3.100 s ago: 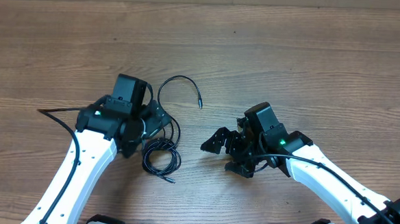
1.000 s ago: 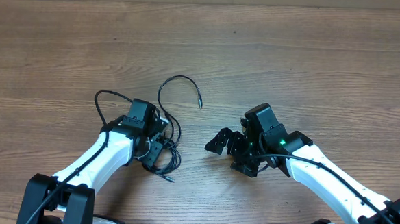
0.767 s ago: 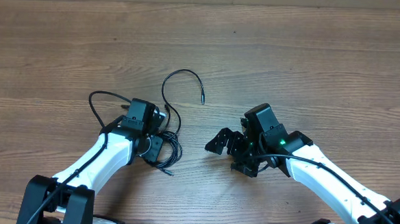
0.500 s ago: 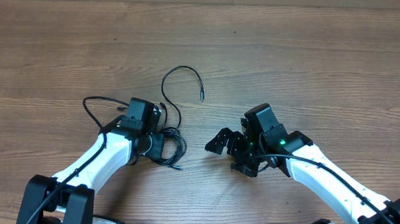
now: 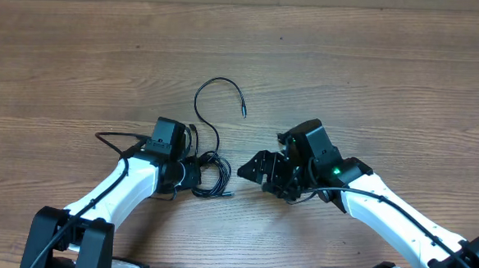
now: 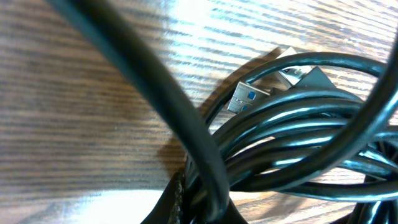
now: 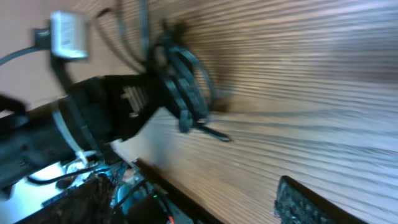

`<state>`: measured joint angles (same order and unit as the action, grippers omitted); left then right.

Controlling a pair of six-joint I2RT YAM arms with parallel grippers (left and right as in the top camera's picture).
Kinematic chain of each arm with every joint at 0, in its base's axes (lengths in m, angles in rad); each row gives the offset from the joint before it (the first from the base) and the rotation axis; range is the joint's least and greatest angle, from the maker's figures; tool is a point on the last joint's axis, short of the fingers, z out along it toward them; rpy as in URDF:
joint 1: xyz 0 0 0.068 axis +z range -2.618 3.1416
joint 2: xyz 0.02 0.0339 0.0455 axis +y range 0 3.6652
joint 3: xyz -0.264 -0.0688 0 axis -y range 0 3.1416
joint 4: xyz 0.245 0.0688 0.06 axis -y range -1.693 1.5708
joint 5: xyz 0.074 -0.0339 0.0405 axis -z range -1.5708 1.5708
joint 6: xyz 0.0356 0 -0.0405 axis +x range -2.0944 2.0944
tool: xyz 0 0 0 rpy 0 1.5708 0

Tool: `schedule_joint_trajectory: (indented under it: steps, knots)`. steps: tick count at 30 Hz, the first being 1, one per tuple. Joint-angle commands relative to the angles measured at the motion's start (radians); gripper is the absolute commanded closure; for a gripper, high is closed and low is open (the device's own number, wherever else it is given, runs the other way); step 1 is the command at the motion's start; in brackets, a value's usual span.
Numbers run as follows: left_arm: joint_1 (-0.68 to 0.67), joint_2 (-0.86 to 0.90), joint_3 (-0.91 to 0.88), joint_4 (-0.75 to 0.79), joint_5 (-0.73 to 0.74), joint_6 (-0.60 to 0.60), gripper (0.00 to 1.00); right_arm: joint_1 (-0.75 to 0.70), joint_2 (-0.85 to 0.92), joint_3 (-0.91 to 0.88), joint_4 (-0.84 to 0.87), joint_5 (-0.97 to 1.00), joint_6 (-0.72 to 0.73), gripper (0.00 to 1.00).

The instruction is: Untangle cables

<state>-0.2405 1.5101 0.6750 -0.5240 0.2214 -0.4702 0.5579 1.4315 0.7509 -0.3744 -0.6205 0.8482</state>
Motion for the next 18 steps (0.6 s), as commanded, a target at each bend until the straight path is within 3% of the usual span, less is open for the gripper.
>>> schedule_joint_trajectory:
  steps: [1, 7, 18]
  knots:
    - [-0.006, -0.044, 0.034, -0.003, 0.069, -0.088, 0.96, 0.022, -0.002, 0.001, 0.054, -0.047, -0.035, 0.27]
    - [-0.006, -0.152, 0.048, -0.003, 0.179, -0.089, 0.96, 0.027, -0.002, 0.001, 0.074, -0.026, -0.035, 0.36]
    - [-0.007, -0.285, 0.048, 0.0, 0.245, -0.092, 0.96, 0.027, -0.002, 0.001, 0.117, -0.045, -0.013, 0.41]
